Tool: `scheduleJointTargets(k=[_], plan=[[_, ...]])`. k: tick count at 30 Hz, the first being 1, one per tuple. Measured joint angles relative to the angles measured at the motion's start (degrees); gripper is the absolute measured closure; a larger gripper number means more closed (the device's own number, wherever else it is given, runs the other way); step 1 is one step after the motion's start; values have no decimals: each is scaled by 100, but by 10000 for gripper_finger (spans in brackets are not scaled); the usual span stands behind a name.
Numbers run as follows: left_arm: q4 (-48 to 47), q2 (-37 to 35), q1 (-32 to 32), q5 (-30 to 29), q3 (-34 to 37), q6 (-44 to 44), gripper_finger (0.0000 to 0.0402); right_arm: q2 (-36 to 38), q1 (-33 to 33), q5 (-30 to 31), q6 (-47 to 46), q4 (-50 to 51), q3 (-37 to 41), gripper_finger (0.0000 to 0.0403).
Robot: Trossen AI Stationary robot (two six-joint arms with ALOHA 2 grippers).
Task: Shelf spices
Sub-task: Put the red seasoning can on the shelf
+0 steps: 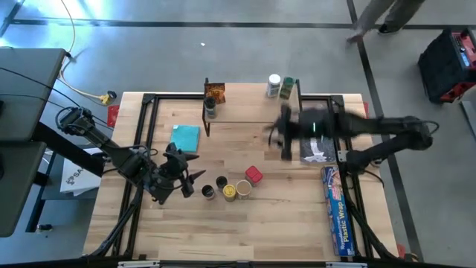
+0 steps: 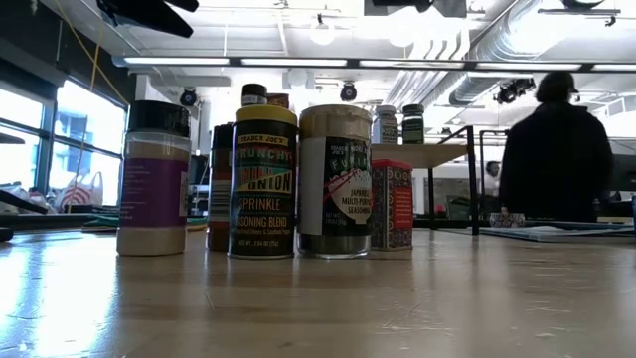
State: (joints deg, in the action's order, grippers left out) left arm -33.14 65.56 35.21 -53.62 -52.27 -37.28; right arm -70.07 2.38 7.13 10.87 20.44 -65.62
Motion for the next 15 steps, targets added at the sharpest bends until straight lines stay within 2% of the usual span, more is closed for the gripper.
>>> scheduleJointTargets(k=[3, 7, 9, 12, 15], plan=[[2, 2, 16, -1, 0, 29, 135, -55, 857, 327, -511, -800, 744, 265], [2, 2, 10, -7, 0, 94, 135, -272, 1610, -193, -1379, -2038, 1536, 265], [5, 2, 5, -34, 0, 147, 135, -395, 1854, -246, -1706, -2505, 1824, 265], [5, 2, 5, -113, 0, 149, 135, -494, 2133, 760, -2519, -2577, 2050, 264], [6, 2, 5, -112, 0, 151, 135, -545, 2389, 1677, -2825, -2227, 2245, 252]])
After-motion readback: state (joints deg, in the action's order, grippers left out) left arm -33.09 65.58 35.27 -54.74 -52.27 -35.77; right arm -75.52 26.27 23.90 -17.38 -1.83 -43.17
